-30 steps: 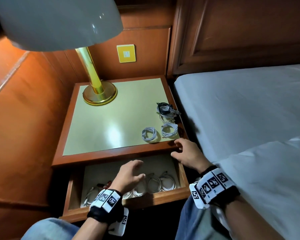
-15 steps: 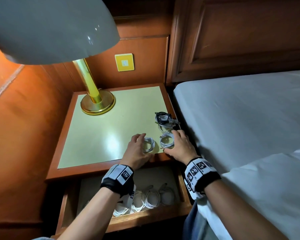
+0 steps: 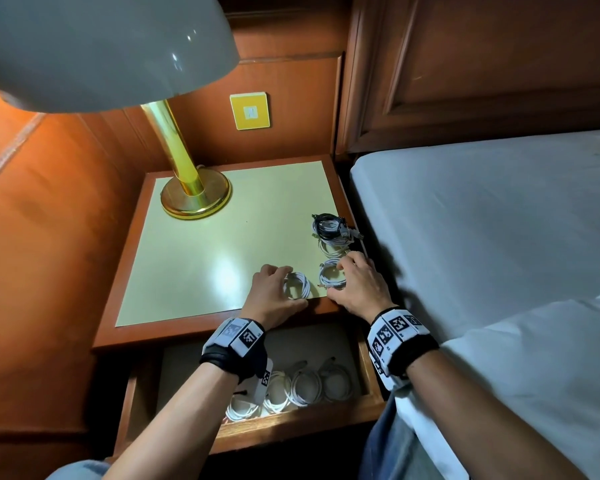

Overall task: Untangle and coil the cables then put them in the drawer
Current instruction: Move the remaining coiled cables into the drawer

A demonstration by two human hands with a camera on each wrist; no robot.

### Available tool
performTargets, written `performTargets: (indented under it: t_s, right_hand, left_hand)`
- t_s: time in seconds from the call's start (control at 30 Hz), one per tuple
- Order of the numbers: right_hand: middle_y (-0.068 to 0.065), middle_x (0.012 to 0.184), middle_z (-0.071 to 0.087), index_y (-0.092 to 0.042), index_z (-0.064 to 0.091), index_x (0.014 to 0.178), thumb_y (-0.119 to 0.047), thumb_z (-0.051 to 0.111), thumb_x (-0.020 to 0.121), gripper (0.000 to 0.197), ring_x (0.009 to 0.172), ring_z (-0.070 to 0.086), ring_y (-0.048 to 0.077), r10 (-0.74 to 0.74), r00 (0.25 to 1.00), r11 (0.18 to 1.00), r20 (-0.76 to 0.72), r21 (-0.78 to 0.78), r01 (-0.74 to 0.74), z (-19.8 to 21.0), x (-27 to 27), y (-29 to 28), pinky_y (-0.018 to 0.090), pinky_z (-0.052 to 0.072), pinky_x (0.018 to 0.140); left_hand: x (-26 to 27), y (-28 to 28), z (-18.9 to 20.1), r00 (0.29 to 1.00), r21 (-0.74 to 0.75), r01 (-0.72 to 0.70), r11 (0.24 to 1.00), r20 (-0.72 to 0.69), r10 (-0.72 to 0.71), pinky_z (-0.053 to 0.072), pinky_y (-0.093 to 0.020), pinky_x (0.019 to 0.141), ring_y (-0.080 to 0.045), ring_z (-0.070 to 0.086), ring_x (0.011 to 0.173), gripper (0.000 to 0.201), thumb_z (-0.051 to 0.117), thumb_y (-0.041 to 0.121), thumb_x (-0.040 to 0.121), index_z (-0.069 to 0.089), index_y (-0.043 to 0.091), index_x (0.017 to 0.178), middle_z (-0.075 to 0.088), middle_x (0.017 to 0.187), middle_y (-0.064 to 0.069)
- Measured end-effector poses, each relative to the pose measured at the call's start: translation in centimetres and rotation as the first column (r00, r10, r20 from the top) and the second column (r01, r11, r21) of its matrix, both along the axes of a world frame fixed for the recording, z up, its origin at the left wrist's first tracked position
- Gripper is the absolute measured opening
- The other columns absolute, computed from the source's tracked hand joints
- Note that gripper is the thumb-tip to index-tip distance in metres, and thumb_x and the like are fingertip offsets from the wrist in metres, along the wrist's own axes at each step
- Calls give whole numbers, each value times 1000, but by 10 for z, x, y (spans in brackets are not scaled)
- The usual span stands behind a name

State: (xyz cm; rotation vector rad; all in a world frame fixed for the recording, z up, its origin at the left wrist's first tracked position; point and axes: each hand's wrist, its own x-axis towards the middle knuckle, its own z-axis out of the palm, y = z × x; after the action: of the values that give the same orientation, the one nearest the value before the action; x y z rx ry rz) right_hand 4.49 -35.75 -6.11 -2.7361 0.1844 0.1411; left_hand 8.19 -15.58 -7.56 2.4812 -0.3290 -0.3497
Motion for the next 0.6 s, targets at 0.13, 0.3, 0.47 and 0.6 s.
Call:
performTargets:
  t_s: [0.13, 0.3, 0.47, 0.6]
  right_hand:
    - [4, 125, 52, -13, 60, 108, -40, 70, 83, 38, 114, 49, 26, 2, 1000, 1000, 23, 12, -2, 3, -2, 2, 38, 48, 93]
    - [-1, 122, 52, -15, 65, 101, -36, 76, 79, 32, 113, 50, 22, 19, 1000, 994, 24, 111, -21, 8, -23, 8, 35, 46, 95]
    - [0, 124, 52, -13, 65, 104, -32, 77, 79, 33, 118, 47, 20, 161, 985, 977, -65, 154, -150, 7, -61, 26, 28, 40, 101]
    - [1, 125, 51, -11, 65, 106, -33, 74, 82, 35, 116, 46, 21, 163, 970, 980, -179, 144, -139, -15, -93, 38, 30, 41, 101]
  left_hand:
    - [-12, 12, 3, 999, -62, -38, 997, 16, 39, 37, -22, 101, -24, 44, 127, 75, 83, 37, 75, 53, 17, 141, 47, 133, -10]
    - [-43, 36, 9, 998, -137, -58, 989, 6, 59, 43, -31, 107, -22, 47, 124, 71, 85, 32, 74, 56, 17, 137, 47, 129, -7]
    - [-87, 54, -5, 998, -117, 21, 993, 57, -14, 42, -25, 101, -18, 46, 117, 64, 84, 32, 72, 59, 23, 130, 48, 119, 0]
    - [-112, 55, -27, 1000, -1, 27, 1000, 6, -27, 39, -22, 101, -17, 41, 117, 67, 81, 35, 74, 55, 22, 135, 46, 123, 0]
